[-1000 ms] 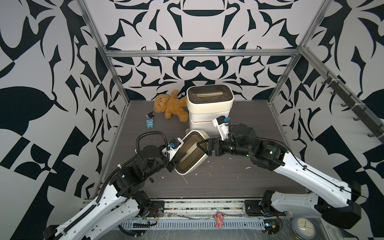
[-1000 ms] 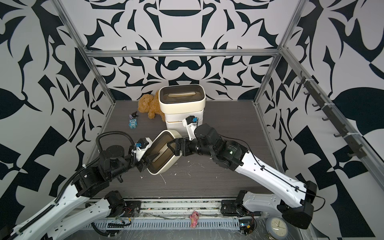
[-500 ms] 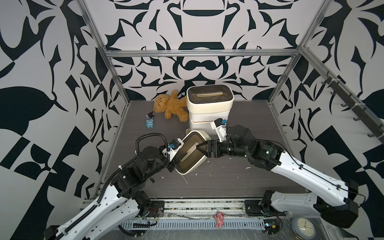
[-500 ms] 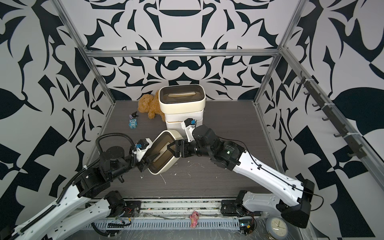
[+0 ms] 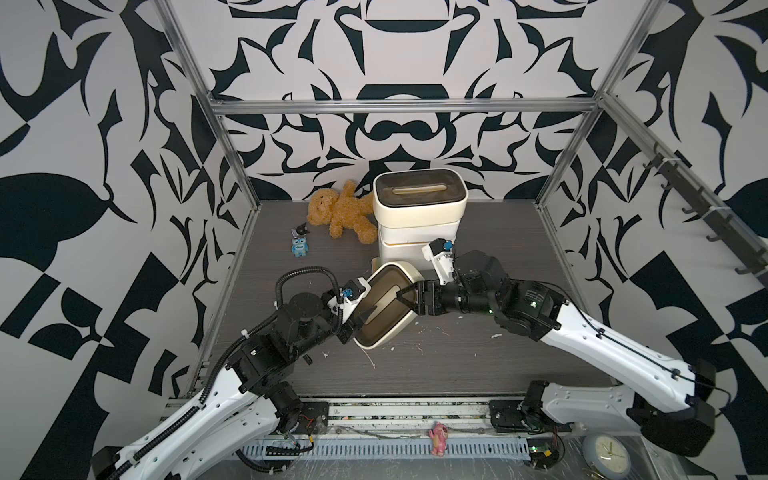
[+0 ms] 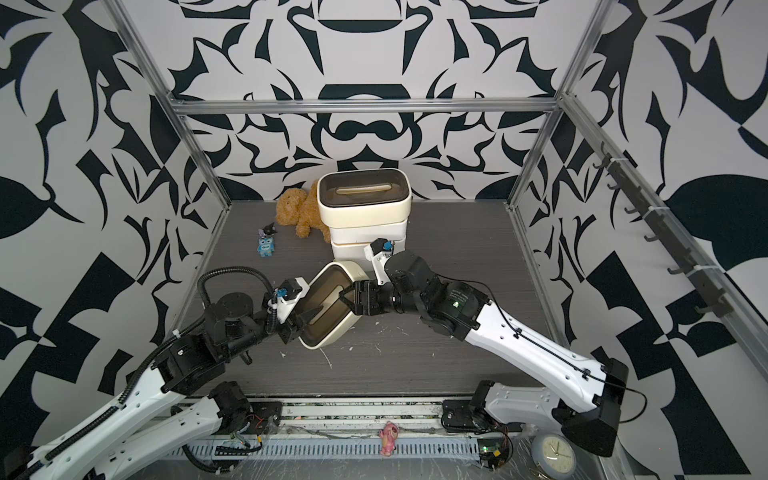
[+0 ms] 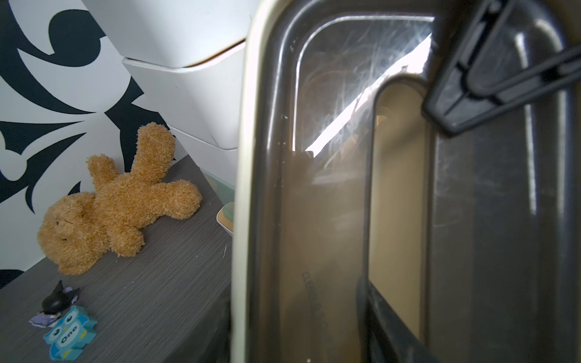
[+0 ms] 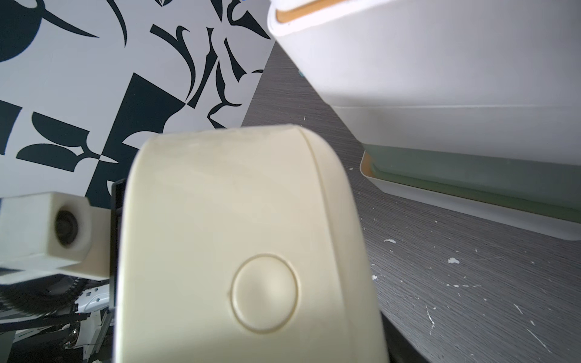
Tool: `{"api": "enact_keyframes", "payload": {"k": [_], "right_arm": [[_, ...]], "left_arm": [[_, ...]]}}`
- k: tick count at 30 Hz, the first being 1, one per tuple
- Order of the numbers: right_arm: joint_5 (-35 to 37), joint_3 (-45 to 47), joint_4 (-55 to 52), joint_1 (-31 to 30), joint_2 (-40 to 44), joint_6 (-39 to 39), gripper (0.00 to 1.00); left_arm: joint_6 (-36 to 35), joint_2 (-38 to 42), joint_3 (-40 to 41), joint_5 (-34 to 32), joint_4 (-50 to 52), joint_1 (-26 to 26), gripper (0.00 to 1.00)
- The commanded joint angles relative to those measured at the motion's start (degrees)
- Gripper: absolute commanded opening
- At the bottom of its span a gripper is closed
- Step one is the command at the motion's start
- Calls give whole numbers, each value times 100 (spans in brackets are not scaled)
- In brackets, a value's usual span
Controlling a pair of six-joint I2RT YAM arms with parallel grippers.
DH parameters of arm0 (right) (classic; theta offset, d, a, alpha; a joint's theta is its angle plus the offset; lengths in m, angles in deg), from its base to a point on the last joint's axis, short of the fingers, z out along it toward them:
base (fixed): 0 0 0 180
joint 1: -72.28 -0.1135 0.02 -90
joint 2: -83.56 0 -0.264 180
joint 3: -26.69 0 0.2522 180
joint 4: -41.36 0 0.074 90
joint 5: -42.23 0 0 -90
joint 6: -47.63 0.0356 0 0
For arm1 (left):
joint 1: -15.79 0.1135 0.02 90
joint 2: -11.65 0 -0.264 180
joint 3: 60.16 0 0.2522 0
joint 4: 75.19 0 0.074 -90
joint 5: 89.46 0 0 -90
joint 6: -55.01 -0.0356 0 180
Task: Stack the tissue boxes
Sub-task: Place the tissue box at the tissue box.
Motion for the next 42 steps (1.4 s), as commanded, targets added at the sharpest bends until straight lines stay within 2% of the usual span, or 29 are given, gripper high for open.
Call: {"api": "enact_keyframes", "payload": {"k": [1, 7, 13, 16, 17, 21, 31, 37, 42], "right_arm": [[-318, -207, 264, -58, 114, -140, 54], [-159, -256, 287, -58, 170, -216, 46], [19, -342, 198, -54, 160, -314, 37], [52, -364, 187, -63, 146, -340, 34], [70, -367, 177, -55, 147, -361, 32], [145, -393, 146, -62, 137, -385, 30], [182, -663, -167, -54, -27, -508, 26], [-204, -1005, -64, -59, -113, -611, 25], [-502, -1481, 132, -59, -231, -680, 24]], "left_arm": [[75, 34, 70, -146, -238, 1, 60], [178, -9, 13, -92, -37, 2, 69], [211, -4, -114, 51, 438, 0, 84], [211, 31, -146, 62, 586, 2, 84], [208, 39, -156, 63, 615, 2, 88], [215, 76, -247, 15, 742, 1, 91], [120, 443, -980, -72, 994, 2, 99], [357, 742, -1097, -595, 625, 2, 99], [479, 1001, -1016, -1452, 332, 2, 99]]}}
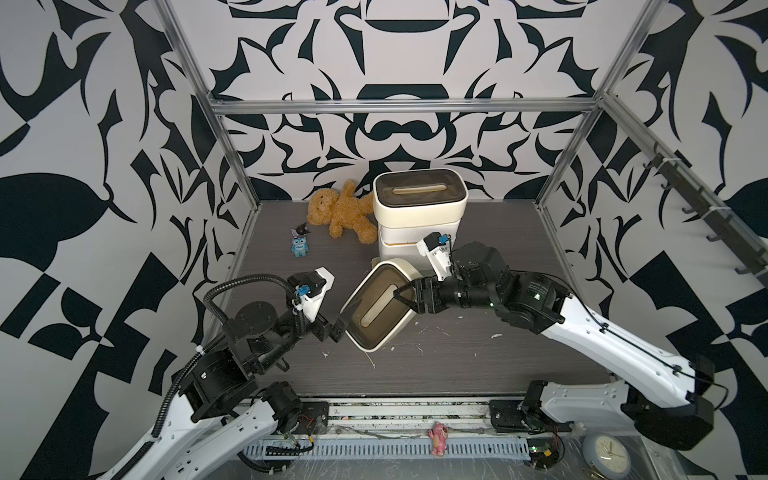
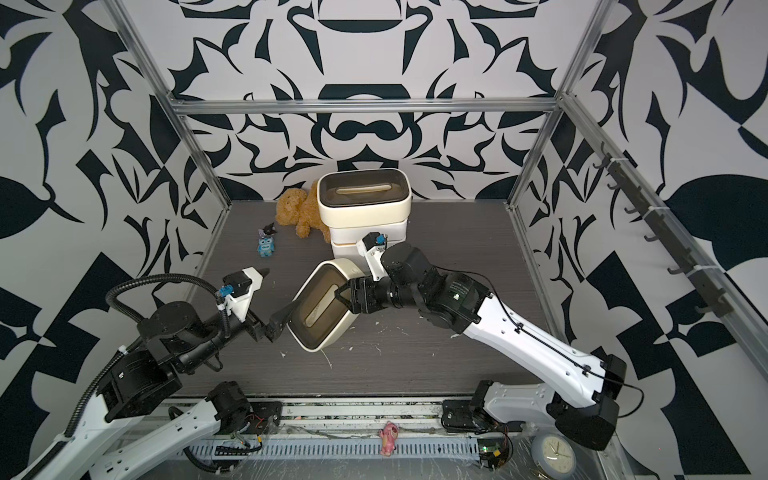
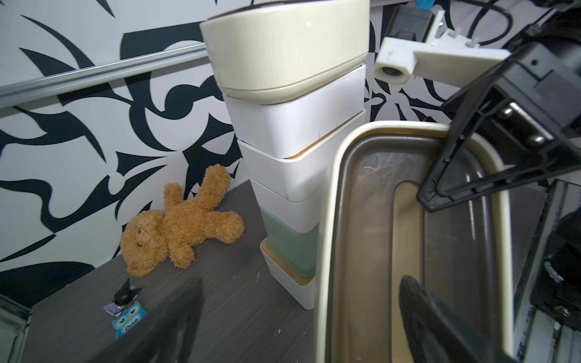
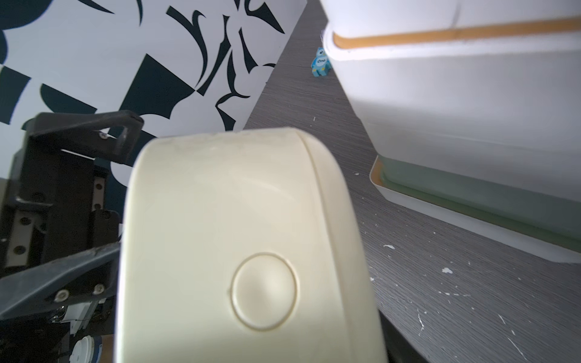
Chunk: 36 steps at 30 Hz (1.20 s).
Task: Stack the tissue boxes
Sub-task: Place the tissue box at the tissue box.
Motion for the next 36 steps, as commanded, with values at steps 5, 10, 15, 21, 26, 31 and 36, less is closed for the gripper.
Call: {"api": "enact_keyframes", "payload": {"k": [5, 10, 15, 21, 26, 31, 36], "right_arm": [[-607, -1497, 602, -21, -344, -150, 23], [-518, -2621, 412, -8, -787, -199, 22], [-241, -3798, 225, 0, -1207, -254, 22], [95, -4971, 34, 212, -1613, -259, 22], [-39, -5395, 207, 907, -1773, 274, 21], [-138, -5344, 598, 1624, -1760, 865, 21], [-435, -5220, 919, 2328, -1736, 1606, 21]], "left_arm": [[209, 491, -58, -1051, -582, 6, 99], [294, 713, -227, -1216, -707, 6, 99], [392, 786, -292, -1171, -882, 6, 99], [390, 788, -268, -797, -1113, 7, 99], [421, 556, -296, -352, -1183, 2, 99], [486, 145, -301, -62, -1263, 6, 99], [589, -154, -331, 209, -1392, 6, 99]]}}
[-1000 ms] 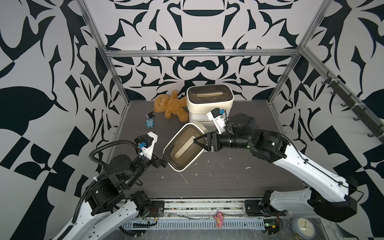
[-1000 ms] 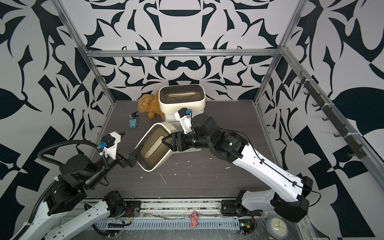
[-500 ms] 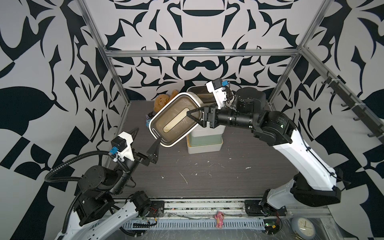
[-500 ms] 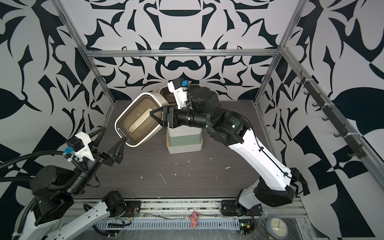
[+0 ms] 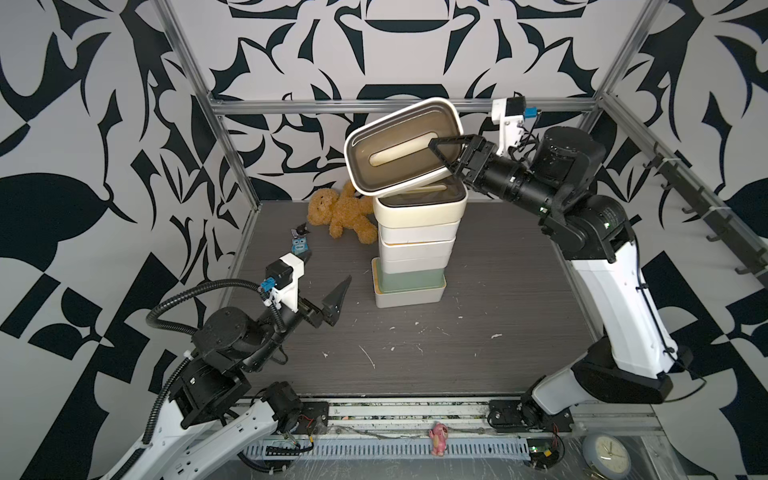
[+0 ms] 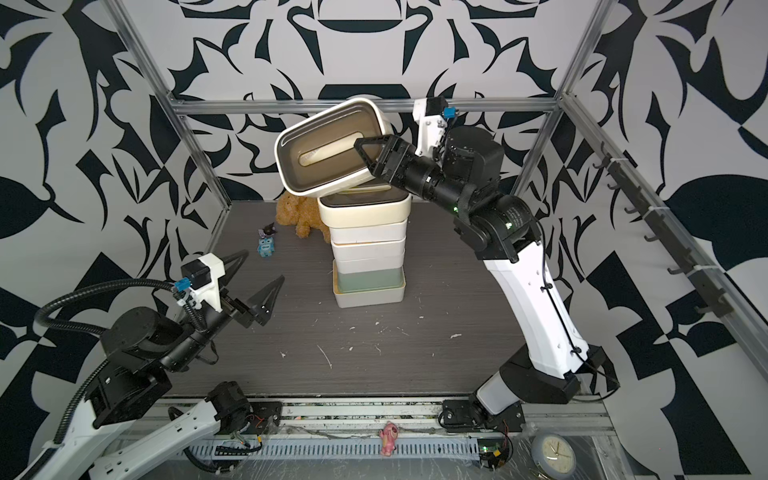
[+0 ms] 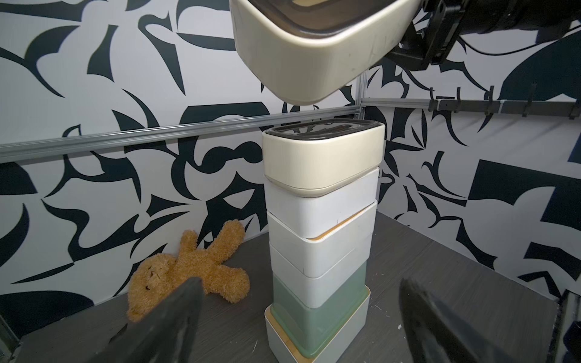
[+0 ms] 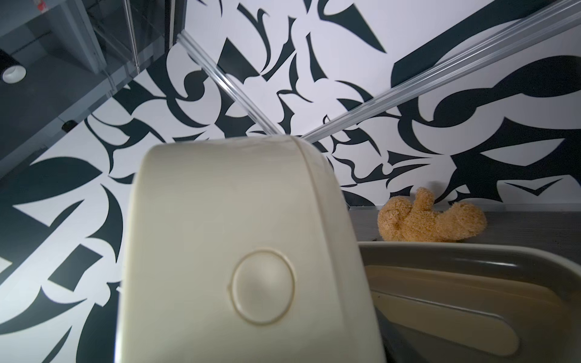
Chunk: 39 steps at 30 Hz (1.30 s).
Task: Stack the tissue boxes
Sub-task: Place the tissue box at the tissue box.
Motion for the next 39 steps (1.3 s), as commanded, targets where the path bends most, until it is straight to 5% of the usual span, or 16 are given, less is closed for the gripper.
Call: {"api": "enact_keyframes", "payload": {"k": [1, 10, 15, 24, 34, 39], "right_arm": [[-281, -95, 954, 285, 172, 719, 21], [-554, 108, 668, 732, 164, 1453, 21], [-738, 241, 503, 921, 180, 1837, 19], [-912, 4, -131, 968, -31, 2345, 9], [-606, -67, -786, 969, 32, 2365, 13], [-591, -121, -921, 975, 7, 2383, 25]], "left_arm": [[138, -103, -103, 276, -273, 6, 99], [373, -734, -717, 55, 146, 2, 99], [91, -960, -959, 1007, -37, 6, 99], [-12, -1233, -1019, 994, -304, 6, 99], [-2, -1144, -828, 813, -422, 6, 99], [-1, -1110, -742, 732, -465, 6, 99]]}}
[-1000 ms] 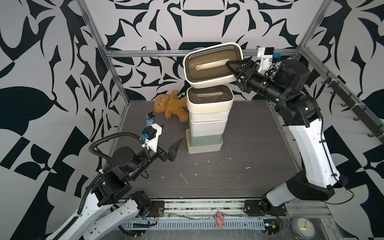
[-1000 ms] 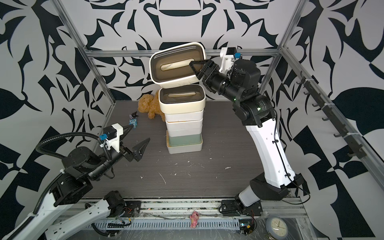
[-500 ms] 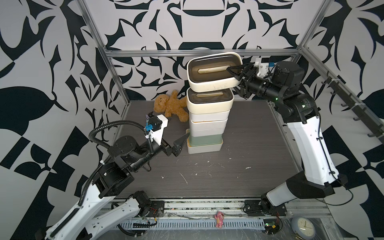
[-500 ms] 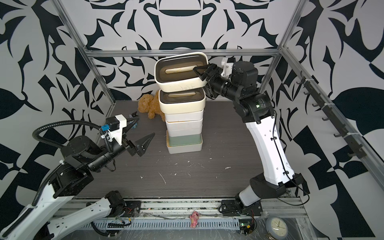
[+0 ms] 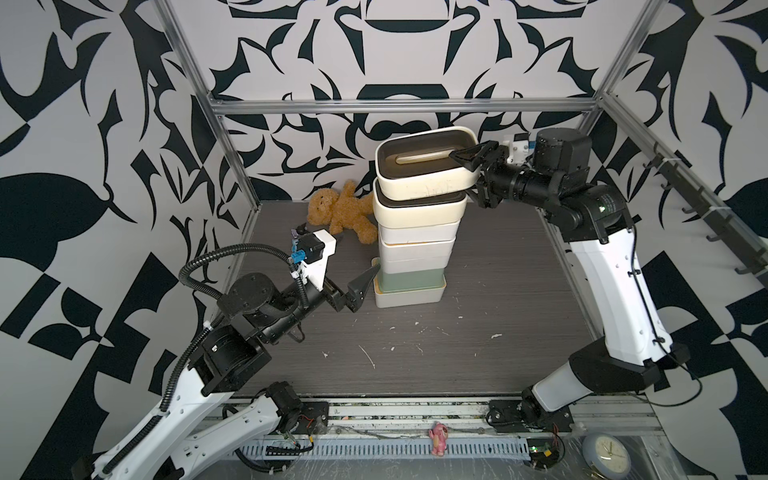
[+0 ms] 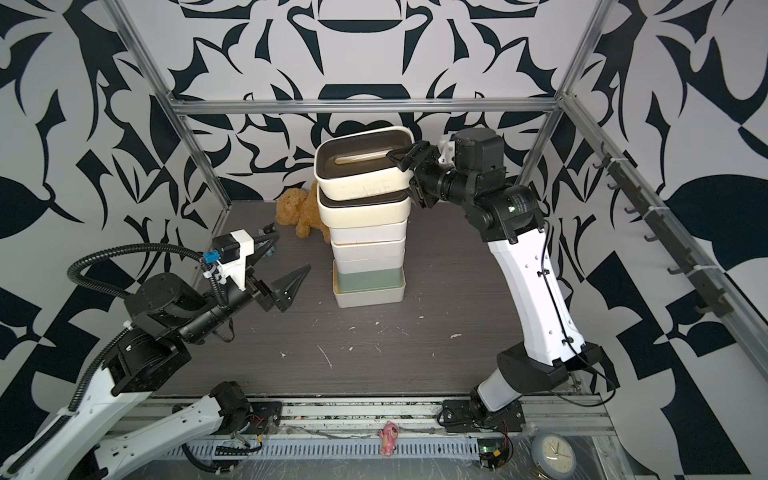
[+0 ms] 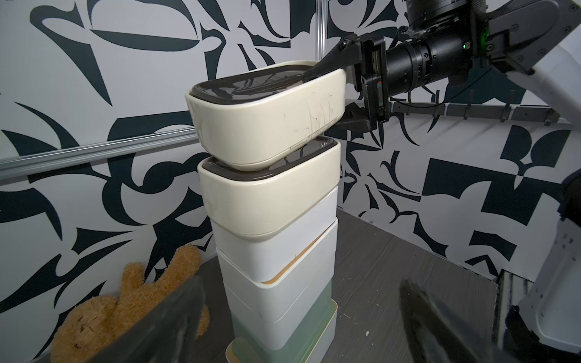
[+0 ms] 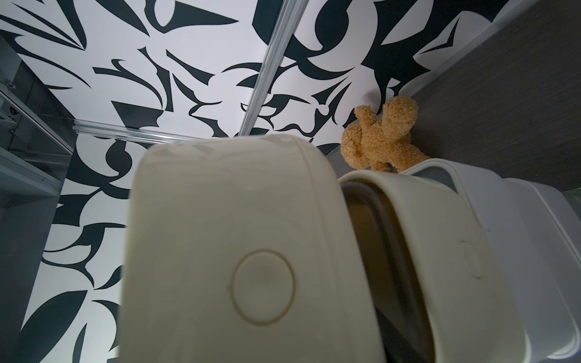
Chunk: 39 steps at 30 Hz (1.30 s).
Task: Stack the tissue boxes
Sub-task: Place the tissue box at the tissue box.
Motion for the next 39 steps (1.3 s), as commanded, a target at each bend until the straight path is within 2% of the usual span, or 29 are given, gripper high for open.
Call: {"api": "enact_keyframes", "payload": {"k": [1, 6, 10, 11, 16, 39], "right_arm": [[52, -294, 337, 4, 175, 47, 28], [-14, -252, 379, 5, 140, 48, 40], [-27, -253, 479, 4, 139, 13, 78], [-31, -239, 512, 4, 140, 5, 92], [-92, -80, 644, 7, 174, 36, 99], [440, -883, -355, 4, -238, -1058, 99]], "left_arm": [[-41, 58, 101, -116, -233, 6, 99], [-35, 11, 145, -108, -327, 6, 99], [-61, -23, 162, -132, -349, 6, 99], [-66, -38, 164, -141, -362, 6, 99], [-89, -80, 161, -146, -402, 6, 99], [-21, -727, -711, -538, -120, 6, 99]]}}
